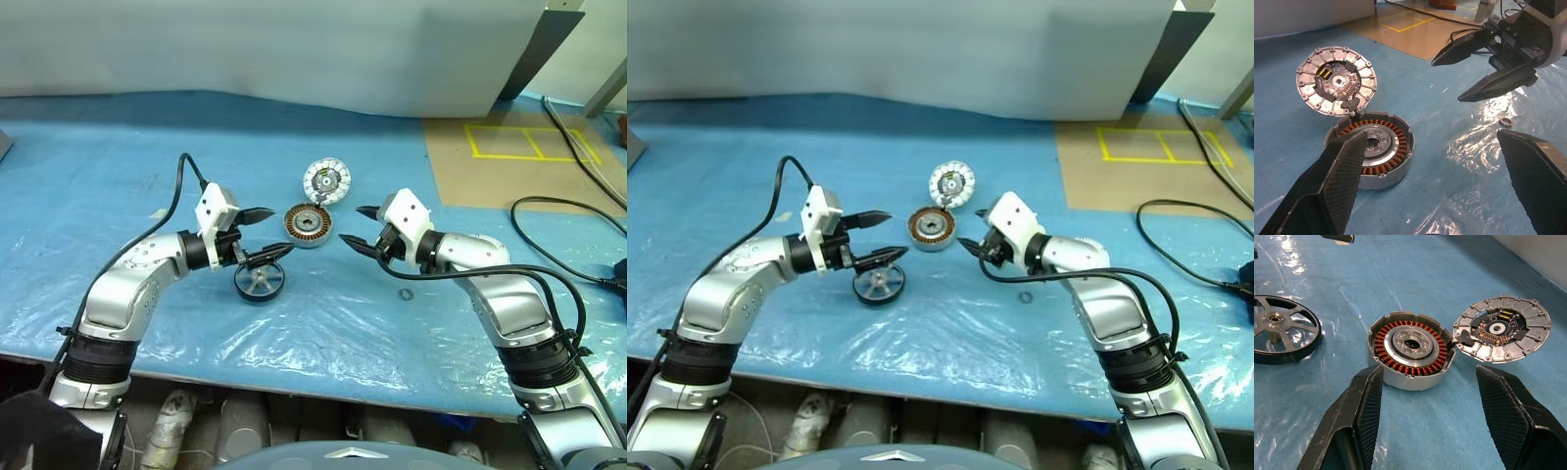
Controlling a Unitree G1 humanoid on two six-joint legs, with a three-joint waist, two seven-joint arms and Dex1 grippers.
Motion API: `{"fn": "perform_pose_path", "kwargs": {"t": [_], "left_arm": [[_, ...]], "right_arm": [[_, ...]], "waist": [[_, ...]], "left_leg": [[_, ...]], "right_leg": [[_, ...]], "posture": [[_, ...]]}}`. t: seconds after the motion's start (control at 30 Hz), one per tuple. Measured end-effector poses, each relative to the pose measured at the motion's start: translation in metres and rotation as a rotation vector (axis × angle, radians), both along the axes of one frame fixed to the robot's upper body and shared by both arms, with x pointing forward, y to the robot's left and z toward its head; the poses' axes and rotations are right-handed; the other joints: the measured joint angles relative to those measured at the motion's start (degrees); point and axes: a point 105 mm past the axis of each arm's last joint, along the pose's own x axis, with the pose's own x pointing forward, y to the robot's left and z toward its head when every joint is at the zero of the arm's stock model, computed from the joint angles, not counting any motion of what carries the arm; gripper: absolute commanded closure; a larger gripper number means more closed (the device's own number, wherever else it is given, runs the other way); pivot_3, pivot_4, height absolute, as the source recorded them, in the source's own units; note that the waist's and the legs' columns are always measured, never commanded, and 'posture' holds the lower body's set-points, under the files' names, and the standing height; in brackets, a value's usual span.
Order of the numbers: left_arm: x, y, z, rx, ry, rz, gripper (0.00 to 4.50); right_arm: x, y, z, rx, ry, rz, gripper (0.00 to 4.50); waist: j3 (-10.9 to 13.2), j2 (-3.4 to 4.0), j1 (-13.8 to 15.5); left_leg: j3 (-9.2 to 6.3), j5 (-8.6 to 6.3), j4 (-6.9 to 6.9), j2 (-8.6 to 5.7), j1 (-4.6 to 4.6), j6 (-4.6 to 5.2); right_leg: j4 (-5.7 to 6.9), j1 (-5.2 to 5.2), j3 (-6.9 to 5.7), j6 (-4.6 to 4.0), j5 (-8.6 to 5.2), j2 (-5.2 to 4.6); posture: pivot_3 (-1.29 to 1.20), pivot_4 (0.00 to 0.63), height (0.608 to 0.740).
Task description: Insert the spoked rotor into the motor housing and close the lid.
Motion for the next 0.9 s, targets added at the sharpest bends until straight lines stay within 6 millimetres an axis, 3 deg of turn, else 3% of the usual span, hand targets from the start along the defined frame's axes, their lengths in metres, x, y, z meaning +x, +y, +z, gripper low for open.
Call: {"fn": "perform_pose_path", "kwargs": {"t": [0.57,0.73,0.9], "left_arm": [[0.005,0.012,-0.017,0.001,0.004,-0.005,0.03],[-0.005,0.018,-0.029,0.019,0.035,-0.022,0.03],[-0.006,0.020,-0.027,0.030,0.024,-0.026,0.03]], "right_arm": [[-0.001,0.003,0.003,-0.023,-0.004,0.046,1.35],[0.000,0.015,0.011,-0.081,-0.032,0.153,1.35],[0.004,0.035,0.022,-0.146,-0.065,0.301,1.35]], "waist": [[0.00,0.00,-0.05],[0.00,0.00,-0.14],[0.00,0.00,-0.12]], "left_leg": [[0.00,0.00,0.00,0.00,0.00,0.00],[0.00,0.00,0.02,0.01,0.01,0.00],[0.00,0.00,0.07,0.02,0.02,0.01]], "right_leg": [[0.00,0.00,0.00,0.00,0.00,0.00],[0.02,0.00,0.00,0.00,0.00,0.00],[0.10,0.00,0.00,0.00,0.00,0.00]], "posture": [[0.00,0.150,0.740],[0.00,0.150,0.740],[0.00,0.150,0.740]]}}
